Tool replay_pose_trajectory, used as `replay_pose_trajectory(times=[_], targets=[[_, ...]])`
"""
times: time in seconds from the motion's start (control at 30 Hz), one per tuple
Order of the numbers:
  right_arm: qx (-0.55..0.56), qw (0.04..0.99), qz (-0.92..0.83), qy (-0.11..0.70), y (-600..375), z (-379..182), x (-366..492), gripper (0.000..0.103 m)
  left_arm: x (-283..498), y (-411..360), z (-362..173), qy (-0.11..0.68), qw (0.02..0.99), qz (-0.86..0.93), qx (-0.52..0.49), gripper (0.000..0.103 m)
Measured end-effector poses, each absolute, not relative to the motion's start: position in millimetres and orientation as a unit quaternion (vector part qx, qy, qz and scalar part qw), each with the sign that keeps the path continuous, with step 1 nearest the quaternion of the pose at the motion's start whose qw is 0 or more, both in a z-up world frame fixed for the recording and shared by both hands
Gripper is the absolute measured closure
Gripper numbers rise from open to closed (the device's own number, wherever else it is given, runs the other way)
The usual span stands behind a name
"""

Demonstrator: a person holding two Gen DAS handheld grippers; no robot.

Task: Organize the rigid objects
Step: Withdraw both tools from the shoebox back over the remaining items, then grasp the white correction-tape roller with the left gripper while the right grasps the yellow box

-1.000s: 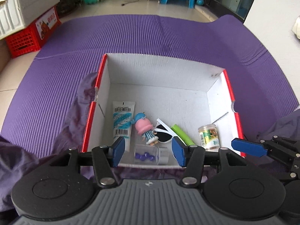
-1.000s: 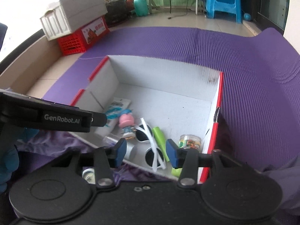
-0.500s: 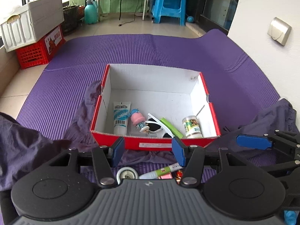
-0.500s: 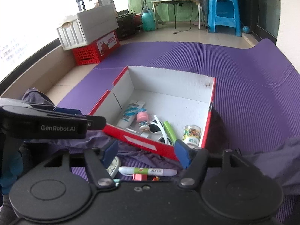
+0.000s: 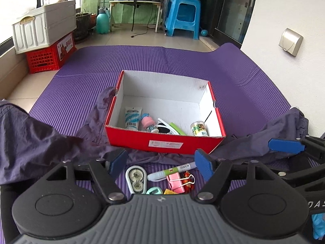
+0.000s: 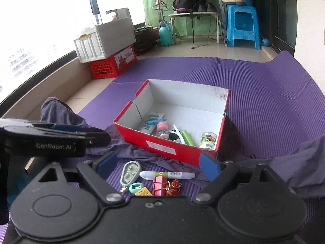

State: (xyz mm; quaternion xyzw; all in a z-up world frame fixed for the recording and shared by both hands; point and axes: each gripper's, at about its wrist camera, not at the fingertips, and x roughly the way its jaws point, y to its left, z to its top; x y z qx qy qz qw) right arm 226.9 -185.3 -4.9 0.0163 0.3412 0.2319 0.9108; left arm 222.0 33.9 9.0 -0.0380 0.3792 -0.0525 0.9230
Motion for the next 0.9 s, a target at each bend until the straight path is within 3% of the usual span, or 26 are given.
replay_pose_trajectory(times=[0.03, 0.3, 0.37, 0.4, 0.67, 0.9], targets=[[0.015, 0.912, 0.233, 0.338, -185, -4, 223, 0.012, 218, 34, 9, 0.377, 0.924, -0.053, -0.039, 0.018], [0.011, 0.915, 0.243, 0.323, -188, 0, 202, 0.006, 198, 35, 8, 0.367, 0.928, -0.051, -0.051, 0.014], [0.011, 0.917, 0.243, 0.316, -189, 0, 197, 0.002, 194, 36, 6, 0.366, 0.928, -0.049, -0.055, 0.002], [0.011, 0.918, 0.244, 0.312, -189, -1, 195, 0.0, 192, 37, 4, 0.364, 0.928, -0.047, -0.057, 0.001], [0.033, 0.917, 0.262, 0.297, -194, -20, 181, 0.0, 187, 42, -10, 0.359, 0.932, -0.024, -0.052, 0.001], [0.011, 0.908, 0.25, 0.337, -187, -47, 178, 0.0, 194, 51, -31, 0.38, 0.923, -0.01, -0.06, 0.001]])
